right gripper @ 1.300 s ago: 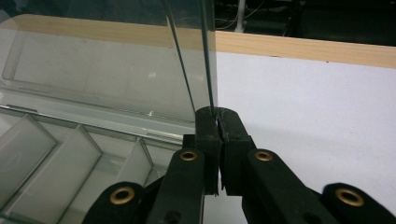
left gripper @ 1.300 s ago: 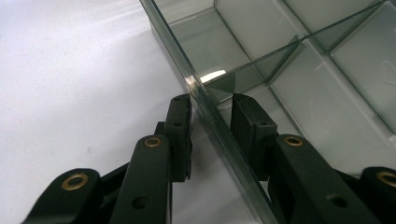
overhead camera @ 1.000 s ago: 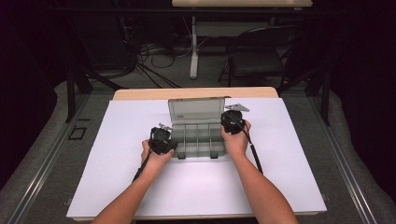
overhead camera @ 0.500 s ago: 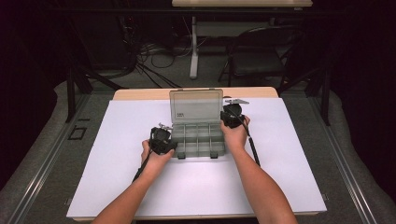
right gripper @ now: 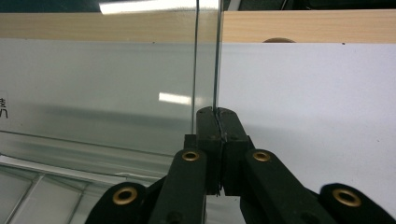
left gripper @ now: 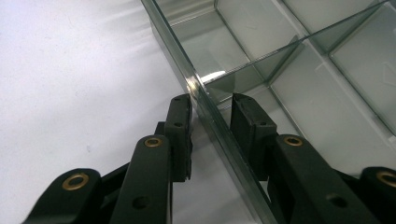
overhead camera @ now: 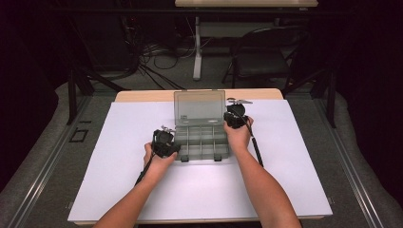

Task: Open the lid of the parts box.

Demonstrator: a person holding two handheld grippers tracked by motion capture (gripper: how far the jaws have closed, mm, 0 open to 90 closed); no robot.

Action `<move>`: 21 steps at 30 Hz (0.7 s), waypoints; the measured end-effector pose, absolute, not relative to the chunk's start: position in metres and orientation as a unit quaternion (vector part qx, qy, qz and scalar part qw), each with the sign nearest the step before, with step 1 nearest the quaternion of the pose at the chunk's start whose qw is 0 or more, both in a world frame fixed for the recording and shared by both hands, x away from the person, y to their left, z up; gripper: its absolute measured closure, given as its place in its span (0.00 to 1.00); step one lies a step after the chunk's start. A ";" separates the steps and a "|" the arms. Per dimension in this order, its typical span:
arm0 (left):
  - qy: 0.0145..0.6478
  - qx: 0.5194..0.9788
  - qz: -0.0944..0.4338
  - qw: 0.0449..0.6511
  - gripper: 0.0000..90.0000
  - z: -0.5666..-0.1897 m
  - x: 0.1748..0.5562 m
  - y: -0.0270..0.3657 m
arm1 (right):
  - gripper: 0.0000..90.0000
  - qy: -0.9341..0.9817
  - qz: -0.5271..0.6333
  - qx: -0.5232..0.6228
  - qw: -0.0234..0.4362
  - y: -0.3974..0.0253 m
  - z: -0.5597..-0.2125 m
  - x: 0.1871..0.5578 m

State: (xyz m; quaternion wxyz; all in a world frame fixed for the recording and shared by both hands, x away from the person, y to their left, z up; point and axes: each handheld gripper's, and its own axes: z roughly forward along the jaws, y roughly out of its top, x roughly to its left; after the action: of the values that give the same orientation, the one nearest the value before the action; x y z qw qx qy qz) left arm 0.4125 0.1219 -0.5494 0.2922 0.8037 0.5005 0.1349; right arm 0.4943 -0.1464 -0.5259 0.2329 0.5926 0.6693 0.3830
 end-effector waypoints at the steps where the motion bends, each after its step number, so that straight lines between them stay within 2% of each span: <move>1: 0.500 0.804 0.135 0.292 0.77 -0.549 0.412 0.122 | 1.00 0.671 0.379 0.594 0.232 -0.146 -0.526 0.495; 21: 0.499 0.805 0.139 0.290 0.77 -0.549 0.412 0.121 | 1.00 0.677 0.363 0.603 0.217 -0.145 -0.541 0.504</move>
State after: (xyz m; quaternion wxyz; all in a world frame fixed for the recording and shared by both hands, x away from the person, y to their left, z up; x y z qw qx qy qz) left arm 0.4123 0.1215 -0.5495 0.2898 0.8047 0.4992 0.1386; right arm 0.5041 -0.1451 -0.5409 0.2170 0.6030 0.6765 0.3628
